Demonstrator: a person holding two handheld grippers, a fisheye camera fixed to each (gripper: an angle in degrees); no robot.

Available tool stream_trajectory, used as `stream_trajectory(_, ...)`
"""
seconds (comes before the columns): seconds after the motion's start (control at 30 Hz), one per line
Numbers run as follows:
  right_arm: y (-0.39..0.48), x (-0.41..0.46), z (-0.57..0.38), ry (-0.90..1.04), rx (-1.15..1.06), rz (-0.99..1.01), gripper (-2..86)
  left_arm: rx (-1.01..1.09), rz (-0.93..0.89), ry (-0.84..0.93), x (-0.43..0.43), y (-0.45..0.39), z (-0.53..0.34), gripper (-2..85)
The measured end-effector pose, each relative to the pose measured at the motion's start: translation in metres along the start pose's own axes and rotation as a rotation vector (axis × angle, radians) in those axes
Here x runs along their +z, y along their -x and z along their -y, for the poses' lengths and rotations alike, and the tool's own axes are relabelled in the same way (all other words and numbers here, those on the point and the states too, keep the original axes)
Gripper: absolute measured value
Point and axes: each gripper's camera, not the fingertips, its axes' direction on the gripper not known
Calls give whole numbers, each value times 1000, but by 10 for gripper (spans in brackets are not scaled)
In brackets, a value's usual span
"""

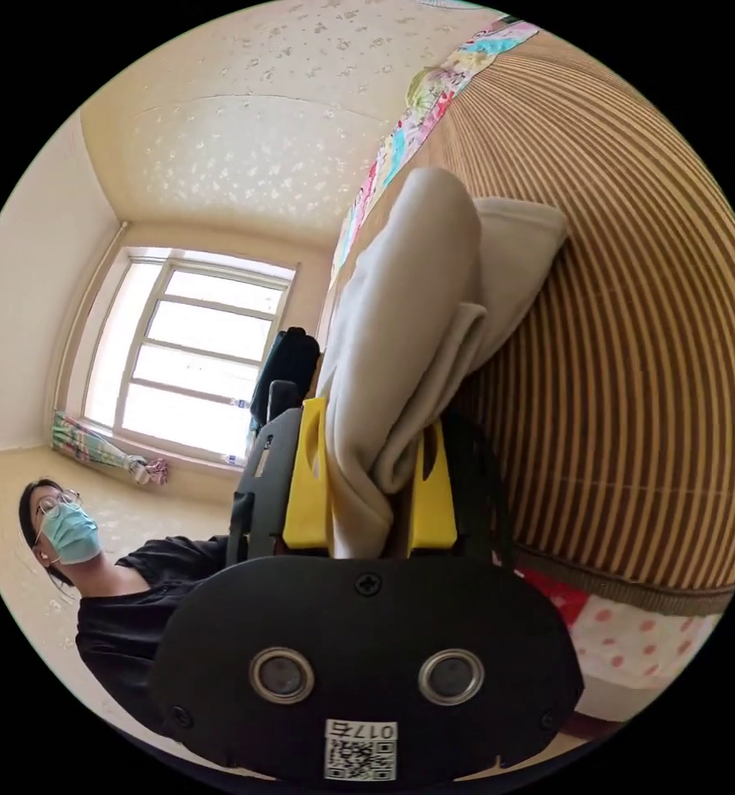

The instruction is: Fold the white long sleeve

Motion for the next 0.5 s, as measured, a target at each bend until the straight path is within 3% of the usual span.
stream_trajectory(0.2, 133, 64, -17, 12, -283, 190, 127, 158, 16, -226, -190, -78, -74, 144)
stream_trajectory(0.37, 290, 188, 18, 53, -476, 389, 128, 268, 261, -445, -435, -197, -117, 148)
stream_trajectory(0.5, 377, 292, 45, 62, -433, 450, 131, 236, 438, -580, -586, -239, -119, 157)
